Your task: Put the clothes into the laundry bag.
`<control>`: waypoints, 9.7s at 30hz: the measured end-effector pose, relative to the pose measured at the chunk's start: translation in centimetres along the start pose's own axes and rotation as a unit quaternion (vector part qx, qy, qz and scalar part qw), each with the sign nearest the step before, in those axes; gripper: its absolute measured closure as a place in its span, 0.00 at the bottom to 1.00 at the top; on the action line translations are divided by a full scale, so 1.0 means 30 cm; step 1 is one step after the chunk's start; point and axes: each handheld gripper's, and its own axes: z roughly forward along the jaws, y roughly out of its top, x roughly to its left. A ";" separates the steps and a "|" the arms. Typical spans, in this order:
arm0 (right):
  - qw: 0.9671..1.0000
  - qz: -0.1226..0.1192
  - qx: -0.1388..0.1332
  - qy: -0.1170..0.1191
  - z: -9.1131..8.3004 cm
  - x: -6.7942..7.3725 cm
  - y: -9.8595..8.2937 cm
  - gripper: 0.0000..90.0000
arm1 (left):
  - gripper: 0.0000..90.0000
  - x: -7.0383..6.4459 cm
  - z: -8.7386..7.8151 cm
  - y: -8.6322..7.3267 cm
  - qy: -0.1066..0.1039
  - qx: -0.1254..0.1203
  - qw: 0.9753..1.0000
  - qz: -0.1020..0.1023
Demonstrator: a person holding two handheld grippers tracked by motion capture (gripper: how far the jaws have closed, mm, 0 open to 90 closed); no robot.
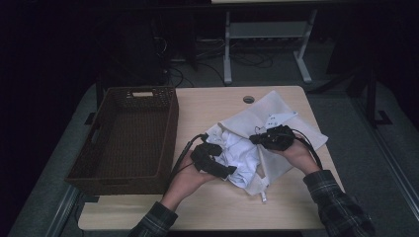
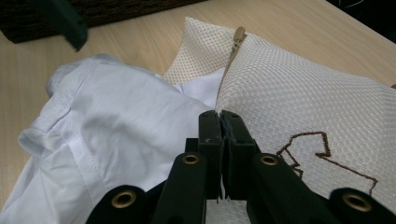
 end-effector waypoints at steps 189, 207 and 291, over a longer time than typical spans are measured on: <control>0.996 0.087 -0.004 -0.011 -0.205 0.120 -0.181 0.99 | 0.44 0.119 0.126 0.111 0.049 -0.069 0.996 -0.011; 0.996 0.085 -0.001 -0.007 -0.202 0.112 -0.189 0.99 | 0.36 0.400 0.227 0.117 0.110 -0.043 0.992 -0.048; 0.989 0.119 0.007 -0.088 -0.198 -0.080 -0.238 0.98 | 0.94 0.087 0.071 -0.161 0.042 -0.038 0.994 -0.096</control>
